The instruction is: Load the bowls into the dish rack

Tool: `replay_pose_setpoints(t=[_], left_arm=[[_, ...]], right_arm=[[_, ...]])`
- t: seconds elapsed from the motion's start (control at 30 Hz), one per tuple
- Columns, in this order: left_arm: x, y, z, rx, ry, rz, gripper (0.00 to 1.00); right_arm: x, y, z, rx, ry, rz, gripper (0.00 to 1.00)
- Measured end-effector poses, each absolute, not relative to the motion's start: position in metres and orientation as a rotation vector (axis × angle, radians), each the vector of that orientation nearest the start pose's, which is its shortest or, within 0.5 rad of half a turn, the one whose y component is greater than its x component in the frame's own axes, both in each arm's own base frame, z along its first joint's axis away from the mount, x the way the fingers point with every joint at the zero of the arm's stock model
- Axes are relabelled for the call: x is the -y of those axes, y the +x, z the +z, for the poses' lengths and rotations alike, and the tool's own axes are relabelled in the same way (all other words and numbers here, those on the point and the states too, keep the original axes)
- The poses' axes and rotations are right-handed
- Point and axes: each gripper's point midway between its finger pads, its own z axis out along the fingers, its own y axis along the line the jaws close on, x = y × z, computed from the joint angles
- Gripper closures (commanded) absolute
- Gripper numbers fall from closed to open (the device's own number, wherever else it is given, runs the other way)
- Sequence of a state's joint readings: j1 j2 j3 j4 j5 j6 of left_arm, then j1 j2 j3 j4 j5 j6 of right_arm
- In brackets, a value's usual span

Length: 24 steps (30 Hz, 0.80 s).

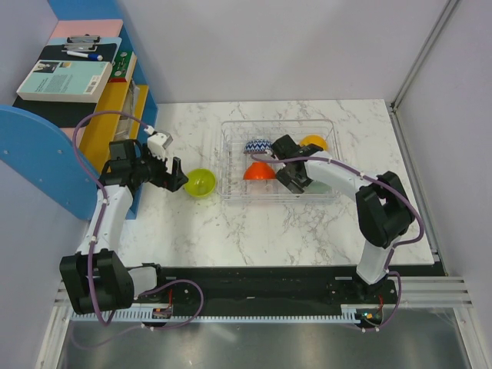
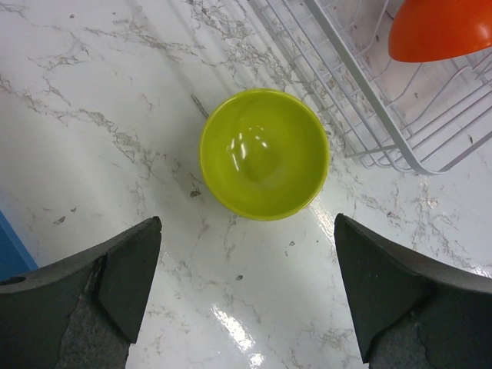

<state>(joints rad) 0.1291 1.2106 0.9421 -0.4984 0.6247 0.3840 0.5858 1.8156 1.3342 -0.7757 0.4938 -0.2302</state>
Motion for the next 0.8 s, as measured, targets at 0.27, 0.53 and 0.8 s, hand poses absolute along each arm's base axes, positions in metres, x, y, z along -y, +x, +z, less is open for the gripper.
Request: replay_pose_setpoints(t=[0.27, 0.53, 0.8], left_arm=[[0.04, 0.331, 0.151, -2.174, 0.557, -0.4, 0.0], [0.028, 0.341, 0.128, -2.219, 0.551, -0.334, 0.0], [0.015, 0.351, 0.085, -2.332, 0.535, -0.296, 0.0]], right_arm=[[-0.144, 0.357, 0.126, -2.436, -0.943, -0.433, 0.02], [-0.158, 0.378, 0.166, -2.325, -0.845, -0.346, 0.02], [-0.124, 0.417, 0.15, -2.408, -0.644, -0.266, 0.03]])
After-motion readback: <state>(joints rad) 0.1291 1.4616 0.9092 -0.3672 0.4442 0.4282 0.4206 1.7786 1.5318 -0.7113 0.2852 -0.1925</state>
